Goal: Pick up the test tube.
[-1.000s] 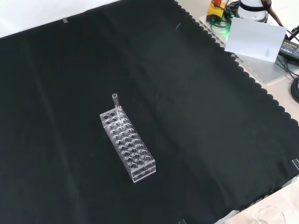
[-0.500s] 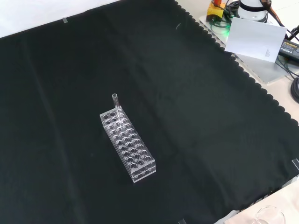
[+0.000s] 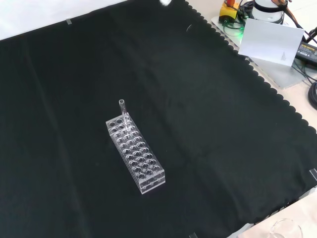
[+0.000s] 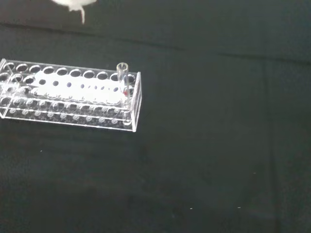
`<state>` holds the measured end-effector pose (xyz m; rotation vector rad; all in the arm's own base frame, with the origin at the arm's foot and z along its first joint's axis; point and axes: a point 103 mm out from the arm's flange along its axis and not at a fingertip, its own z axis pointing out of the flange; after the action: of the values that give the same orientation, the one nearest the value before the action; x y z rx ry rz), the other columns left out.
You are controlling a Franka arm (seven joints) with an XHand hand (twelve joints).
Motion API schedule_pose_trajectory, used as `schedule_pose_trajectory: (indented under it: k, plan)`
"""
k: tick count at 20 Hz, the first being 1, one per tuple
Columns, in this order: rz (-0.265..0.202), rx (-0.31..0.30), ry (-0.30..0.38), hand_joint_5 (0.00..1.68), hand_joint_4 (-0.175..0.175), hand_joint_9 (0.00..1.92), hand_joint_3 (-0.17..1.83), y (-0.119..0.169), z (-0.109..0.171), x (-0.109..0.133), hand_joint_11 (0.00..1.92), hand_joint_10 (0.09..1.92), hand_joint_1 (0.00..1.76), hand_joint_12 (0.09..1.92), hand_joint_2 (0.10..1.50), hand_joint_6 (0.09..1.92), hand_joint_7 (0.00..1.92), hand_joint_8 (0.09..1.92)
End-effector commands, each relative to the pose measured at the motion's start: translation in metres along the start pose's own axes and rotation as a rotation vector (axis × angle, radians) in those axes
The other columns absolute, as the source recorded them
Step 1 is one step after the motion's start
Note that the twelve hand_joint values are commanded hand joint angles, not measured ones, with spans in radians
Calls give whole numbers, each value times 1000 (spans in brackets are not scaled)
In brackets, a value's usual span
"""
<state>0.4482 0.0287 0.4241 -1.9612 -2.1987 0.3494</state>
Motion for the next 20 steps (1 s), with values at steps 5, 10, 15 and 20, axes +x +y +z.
schedule_pose_trajectory:
  k: [5,10,15,20]
  plan:
    - [-86,96,-23,244,-30,233,565,92,54,40,17,966,772,1596,733,87,284,805]
    - [-118,157,-48,266,-36,301,587,116,82,54,96,945,792,1584,726,87,324,798]
    - [-146,195,-67,273,-38,320,596,133,105,69,120,939,802,1576,726,87,336,798]
    - [-167,231,-89,276,-39,327,604,151,122,80,126,934,809,1570,725,87,335,797]
